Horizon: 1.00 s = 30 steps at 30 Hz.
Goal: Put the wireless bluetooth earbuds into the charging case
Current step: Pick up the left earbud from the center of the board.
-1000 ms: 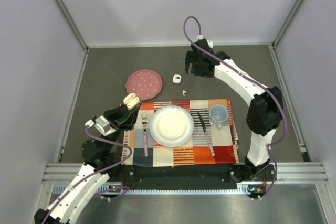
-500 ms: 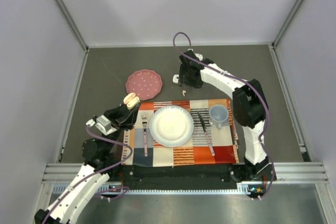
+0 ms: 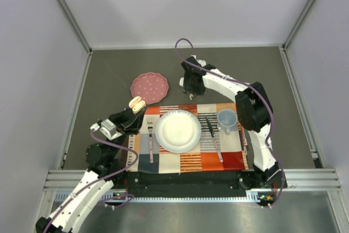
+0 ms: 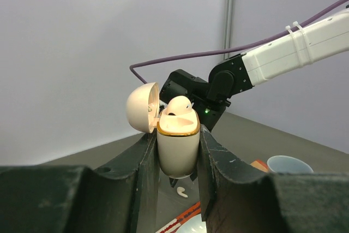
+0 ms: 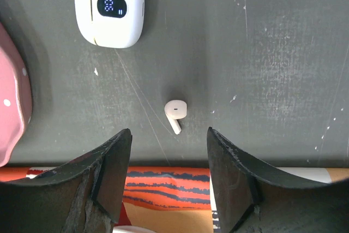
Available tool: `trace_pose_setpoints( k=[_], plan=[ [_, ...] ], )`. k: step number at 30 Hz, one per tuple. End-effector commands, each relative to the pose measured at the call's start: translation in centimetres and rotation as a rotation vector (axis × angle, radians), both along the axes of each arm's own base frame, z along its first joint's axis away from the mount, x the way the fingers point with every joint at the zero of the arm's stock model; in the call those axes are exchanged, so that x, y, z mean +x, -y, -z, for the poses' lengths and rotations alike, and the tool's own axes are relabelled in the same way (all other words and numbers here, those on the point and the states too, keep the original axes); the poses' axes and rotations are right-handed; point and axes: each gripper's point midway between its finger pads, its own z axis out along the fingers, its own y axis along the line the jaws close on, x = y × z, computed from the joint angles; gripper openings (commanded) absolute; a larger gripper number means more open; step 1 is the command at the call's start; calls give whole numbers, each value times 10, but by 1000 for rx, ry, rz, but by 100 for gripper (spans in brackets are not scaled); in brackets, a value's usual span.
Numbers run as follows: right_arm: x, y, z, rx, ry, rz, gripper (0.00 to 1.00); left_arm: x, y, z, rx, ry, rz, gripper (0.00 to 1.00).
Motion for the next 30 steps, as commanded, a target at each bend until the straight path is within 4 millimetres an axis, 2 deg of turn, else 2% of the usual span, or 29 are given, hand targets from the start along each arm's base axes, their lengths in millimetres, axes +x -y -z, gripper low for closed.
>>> trace_pose_setpoints(
  k=[1, 11, 13, 17, 30],
  plan=[
    [15, -13, -8, 21, 54, 10, 56, -4, -6, -17, -24, 47, -20, 0],
    [17, -8, 2, -4, 53, 44, 52, -3, -6, -14, -22, 39, -22, 0],
    [17, -8, 6, -4, 44, 55, 49, -2, -5, -14, -21, 38, -22, 0],
    [15, -11, 8, -5, 46, 45, 49, -2, -6, -14, -22, 36, -25, 0],
    [21, -3, 10, -36, 76, 99, 49, 0, -5, -12, -20, 30, -24, 0]
  ],
)
